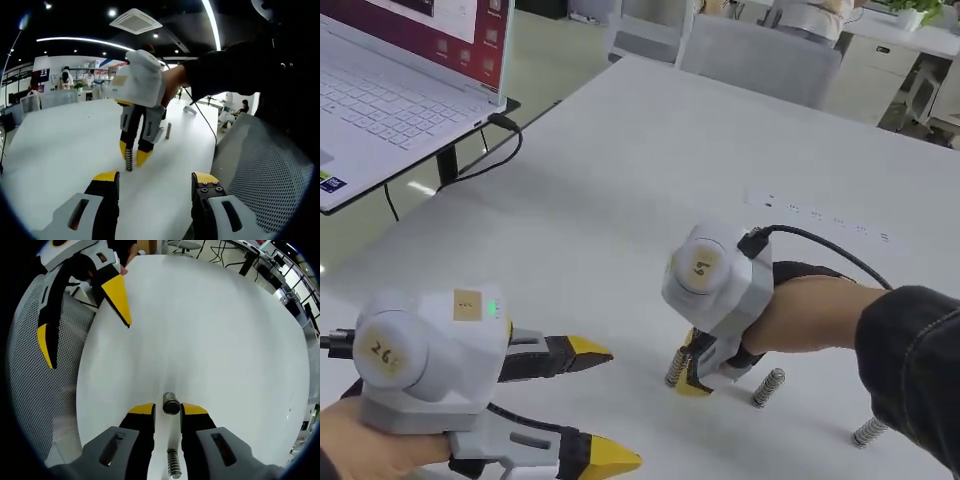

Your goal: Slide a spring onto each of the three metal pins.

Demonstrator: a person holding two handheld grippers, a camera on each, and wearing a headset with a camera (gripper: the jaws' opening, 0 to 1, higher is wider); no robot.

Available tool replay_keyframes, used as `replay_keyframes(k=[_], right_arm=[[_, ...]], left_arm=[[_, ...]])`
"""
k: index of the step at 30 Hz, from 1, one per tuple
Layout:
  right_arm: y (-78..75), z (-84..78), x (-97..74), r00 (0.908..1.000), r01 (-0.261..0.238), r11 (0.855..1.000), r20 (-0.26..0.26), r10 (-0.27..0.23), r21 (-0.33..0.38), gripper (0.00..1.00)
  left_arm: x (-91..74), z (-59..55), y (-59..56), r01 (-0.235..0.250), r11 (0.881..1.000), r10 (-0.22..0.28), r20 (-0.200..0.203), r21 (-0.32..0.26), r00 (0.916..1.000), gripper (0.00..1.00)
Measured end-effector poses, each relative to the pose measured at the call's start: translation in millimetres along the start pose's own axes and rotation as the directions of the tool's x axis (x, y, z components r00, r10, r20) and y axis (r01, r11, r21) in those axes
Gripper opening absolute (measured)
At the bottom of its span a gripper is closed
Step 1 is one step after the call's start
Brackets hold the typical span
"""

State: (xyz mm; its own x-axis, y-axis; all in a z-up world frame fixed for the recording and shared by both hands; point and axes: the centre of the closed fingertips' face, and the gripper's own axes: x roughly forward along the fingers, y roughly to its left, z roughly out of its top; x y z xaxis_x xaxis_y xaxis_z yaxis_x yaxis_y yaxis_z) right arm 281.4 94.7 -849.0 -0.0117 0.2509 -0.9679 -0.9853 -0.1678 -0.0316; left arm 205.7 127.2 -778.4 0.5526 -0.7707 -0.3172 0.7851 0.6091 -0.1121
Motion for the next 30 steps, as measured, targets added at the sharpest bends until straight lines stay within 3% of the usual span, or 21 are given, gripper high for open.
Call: replay_keyframes(k=[18, 30], right_arm=[[15.5, -12.7, -13.2, 0.9977, 0.013, 0.997, 0.065, -0.018, 0.077, 0.2], [32.9, -14.5, -30.2, 0.9863, 0.04, 0.99, 0.154, -0.06, 0.132, 0.2]], left_arm=[[7.1, 5.0, -3.6, 0.009, 1.0, -0.009, -0.01, 0.004, 0.9999, 0.55], [13.0, 9.2, -7.6, 0.025, 1.0, -0.024, -0.009, 0.01, 0.9997, 0.56]])
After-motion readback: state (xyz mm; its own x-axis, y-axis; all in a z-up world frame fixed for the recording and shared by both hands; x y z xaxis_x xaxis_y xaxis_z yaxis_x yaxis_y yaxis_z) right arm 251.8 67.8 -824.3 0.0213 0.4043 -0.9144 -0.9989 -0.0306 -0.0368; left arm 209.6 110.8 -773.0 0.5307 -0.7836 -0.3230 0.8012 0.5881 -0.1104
